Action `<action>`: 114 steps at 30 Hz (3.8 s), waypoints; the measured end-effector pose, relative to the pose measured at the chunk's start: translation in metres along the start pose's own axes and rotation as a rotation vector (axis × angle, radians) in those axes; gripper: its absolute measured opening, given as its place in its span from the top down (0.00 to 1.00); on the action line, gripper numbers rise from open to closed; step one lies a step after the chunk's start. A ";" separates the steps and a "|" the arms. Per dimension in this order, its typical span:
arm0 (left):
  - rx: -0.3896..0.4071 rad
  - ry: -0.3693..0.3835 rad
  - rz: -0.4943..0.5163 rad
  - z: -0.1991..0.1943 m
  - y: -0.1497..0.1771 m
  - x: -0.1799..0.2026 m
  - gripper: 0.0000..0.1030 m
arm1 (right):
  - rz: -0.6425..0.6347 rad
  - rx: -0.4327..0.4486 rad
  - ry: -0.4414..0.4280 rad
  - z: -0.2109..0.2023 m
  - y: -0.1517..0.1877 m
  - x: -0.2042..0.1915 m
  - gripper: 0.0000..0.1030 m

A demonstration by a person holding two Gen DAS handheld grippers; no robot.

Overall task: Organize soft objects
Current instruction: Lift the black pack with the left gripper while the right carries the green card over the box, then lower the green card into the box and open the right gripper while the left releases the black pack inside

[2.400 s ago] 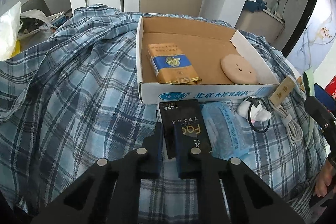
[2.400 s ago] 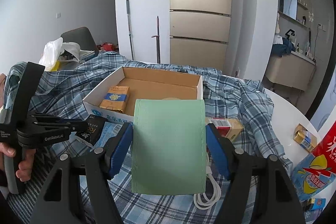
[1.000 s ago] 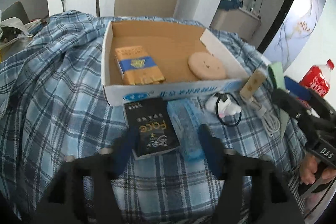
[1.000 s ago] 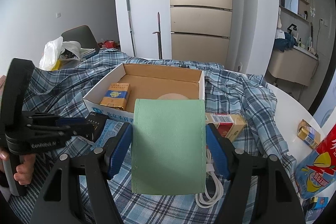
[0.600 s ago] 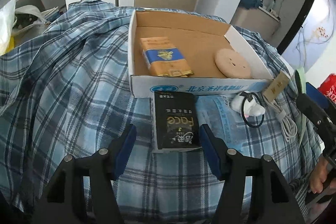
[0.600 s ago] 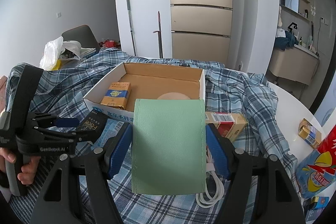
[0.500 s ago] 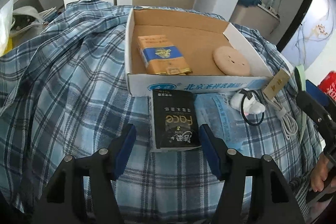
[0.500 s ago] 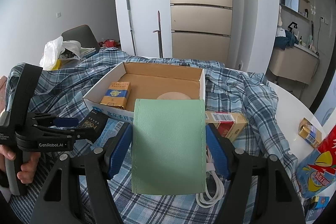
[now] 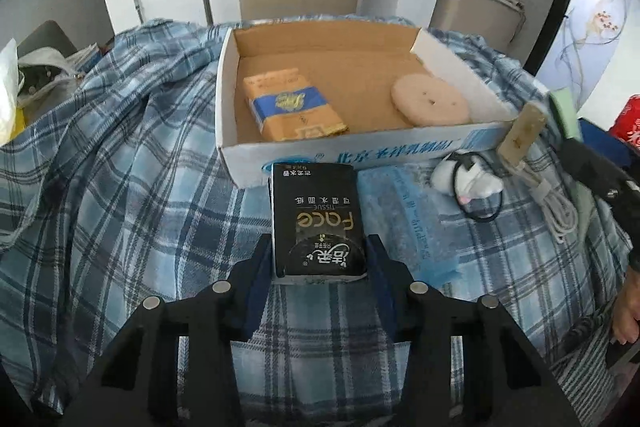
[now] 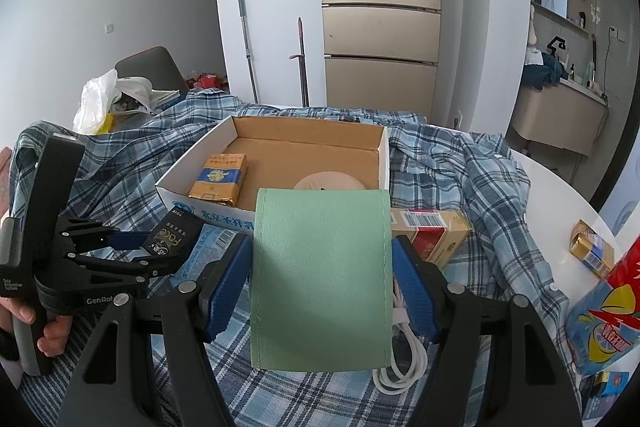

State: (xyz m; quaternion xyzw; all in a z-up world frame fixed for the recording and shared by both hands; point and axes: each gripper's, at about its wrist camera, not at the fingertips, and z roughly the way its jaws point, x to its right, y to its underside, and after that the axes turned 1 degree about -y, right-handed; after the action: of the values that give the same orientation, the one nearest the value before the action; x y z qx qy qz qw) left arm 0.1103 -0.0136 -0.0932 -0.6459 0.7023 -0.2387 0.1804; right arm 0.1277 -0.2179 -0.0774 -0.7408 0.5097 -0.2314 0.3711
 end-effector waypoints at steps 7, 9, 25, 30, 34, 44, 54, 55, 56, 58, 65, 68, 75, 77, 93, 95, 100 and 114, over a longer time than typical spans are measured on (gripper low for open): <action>0.150 0.058 0.018 -0.030 0.001 0.001 0.54 | -0.001 0.002 0.003 -0.001 0.000 0.000 0.32; 0.213 0.063 0.025 -0.041 0.002 0.004 0.54 | 0.000 0.007 0.006 -0.002 0.001 0.000 0.32; 0.591 0.067 0.050 -0.103 0.013 0.008 0.54 | -0.081 0.189 0.039 -0.033 0.000 -0.018 0.32; 0.596 0.057 0.038 -0.106 0.016 0.008 0.54 | -0.124 0.205 0.039 -0.035 0.000 -0.027 0.32; 0.594 0.044 0.004 -0.110 0.014 0.006 0.54 | -0.105 0.211 0.048 -0.034 -0.002 -0.023 0.32; 0.619 -0.019 -0.026 -0.153 -0.014 0.007 0.54 | -0.070 0.260 0.085 -0.061 -0.036 -0.030 0.32; 0.651 0.017 -0.047 -0.196 -0.072 0.019 0.54 | 0.001 0.284 0.113 -0.070 -0.116 -0.028 0.32; 0.644 0.020 -0.035 -0.197 -0.079 0.023 0.54 | 0.013 0.280 0.115 -0.068 -0.123 -0.025 0.32; 0.636 0.024 -0.028 -0.198 -0.087 0.027 0.54 | 0.027 0.275 0.116 -0.065 -0.130 -0.023 0.32; 0.647 0.040 -0.037 -0.203 -0.095 0.030 0.54 | 0.061 0.264 0.125 -0.059 -0.142 -0.016 0.32; 0.649 0.061 -0.085 -0.202 -0.124 0.035 0.54 | 0.213 0.290 0.169 -0.053 -0.171 0.021 0.32; 0.615 0.047 -0.077 -0.184 -0.131 0.033 0.54 | 0.217 0.278 0.180 -0.042 -0.164 0.029 0.32; 0.468 0.017 -0.107 -0.115 -0.137 0.019 0.54 | 0.223 0.139 0.172 0.012 -0.142 0.037 0.32; 0.431 0.001 -0.117 -0.098 -0.138 0.013 0.54 | 0.220 0.098 0.171 0.025 -0.137 0.035 0.32; 0.270 -0.001 -0.197 -0.040 -0.125 -0.024 0.54 | 0.204 -0.217 0.039 0.115 -0.095 0.014 0.32; 0.260 -0.009 -0.191 -0.036 -0.126 -0.022 0.54 | 0.177 -0.246 0.041 0.123 -0.092 0.008 0.32; 0.252 -0.012 -0.182 -0.032 -0.126 -0.021 0.54 | 0.139 -0.289 0.051 0.134 -0.086 -0.002 0.32; 0.223 -0.009 -0.169 -0.022 -0.126 -0.016 0.54 | 0.164 -0.285 0.049 0.136 -0.086 0.007 0.20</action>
State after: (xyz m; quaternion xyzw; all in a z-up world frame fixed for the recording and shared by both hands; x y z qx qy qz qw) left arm 0.2032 -0.0025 -0.0046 -0.6797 0.6138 -0.3266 0.2335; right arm 0.2783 -0.1639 -0.0942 -0.7361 0.6050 -0.1438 0.2672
